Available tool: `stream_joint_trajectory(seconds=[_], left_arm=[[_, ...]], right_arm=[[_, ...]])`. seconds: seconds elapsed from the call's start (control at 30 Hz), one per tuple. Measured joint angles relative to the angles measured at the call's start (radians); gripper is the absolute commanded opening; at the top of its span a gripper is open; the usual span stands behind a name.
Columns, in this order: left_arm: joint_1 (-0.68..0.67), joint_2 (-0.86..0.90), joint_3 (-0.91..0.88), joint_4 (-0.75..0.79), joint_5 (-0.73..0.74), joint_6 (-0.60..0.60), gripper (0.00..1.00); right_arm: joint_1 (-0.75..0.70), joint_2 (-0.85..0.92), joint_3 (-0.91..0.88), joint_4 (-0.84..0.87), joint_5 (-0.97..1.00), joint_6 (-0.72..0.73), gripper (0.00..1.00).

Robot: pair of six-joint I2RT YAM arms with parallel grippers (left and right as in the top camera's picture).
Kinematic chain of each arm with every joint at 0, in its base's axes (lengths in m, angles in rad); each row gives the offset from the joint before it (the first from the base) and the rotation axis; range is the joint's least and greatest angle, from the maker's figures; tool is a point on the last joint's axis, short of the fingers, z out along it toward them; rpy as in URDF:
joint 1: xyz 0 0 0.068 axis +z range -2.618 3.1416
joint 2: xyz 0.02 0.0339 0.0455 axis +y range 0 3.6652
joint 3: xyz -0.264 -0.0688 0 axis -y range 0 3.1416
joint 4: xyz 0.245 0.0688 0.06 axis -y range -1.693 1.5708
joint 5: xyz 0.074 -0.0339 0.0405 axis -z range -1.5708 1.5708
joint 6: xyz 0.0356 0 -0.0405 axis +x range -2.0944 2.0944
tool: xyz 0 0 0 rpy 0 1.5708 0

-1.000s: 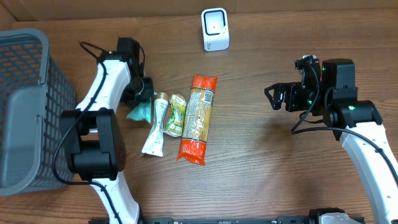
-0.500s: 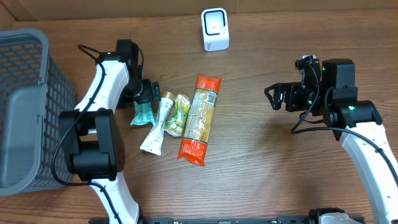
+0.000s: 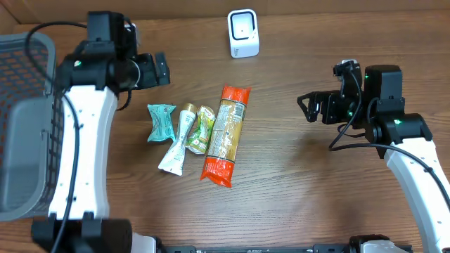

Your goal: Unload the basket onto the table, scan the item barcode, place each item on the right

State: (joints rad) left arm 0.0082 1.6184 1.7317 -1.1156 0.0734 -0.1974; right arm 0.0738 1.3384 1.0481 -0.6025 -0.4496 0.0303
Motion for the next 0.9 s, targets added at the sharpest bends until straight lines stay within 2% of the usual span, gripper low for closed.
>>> stream_joint_trajectory(seconds=[0.23,0.5,0.73,0.9], left_arm=[[0.0,-0.008,0.003,-0.006,0.053,-0.004,1.0],[0.0,-0.008,0.003,-0.006,0.066,-0.006,1.0],[0.0,-0.008,0.003,0.016,0.066,0.014,1.0],[0.0,-0.008,0.003,0.016,0.066,0.02,0.99]], right_arm=[[0.0,0.0,0.0,0.019,-0.141,0.0,1.0],[0.017,0.0,0.0,0.037,-0.183,0.026,1.0],[0.11,0.007,0.0,0.05,-0.188,0.128,1.0],[0.218,0.087,0.0,0.088,-0.177,0.224,0.99]])
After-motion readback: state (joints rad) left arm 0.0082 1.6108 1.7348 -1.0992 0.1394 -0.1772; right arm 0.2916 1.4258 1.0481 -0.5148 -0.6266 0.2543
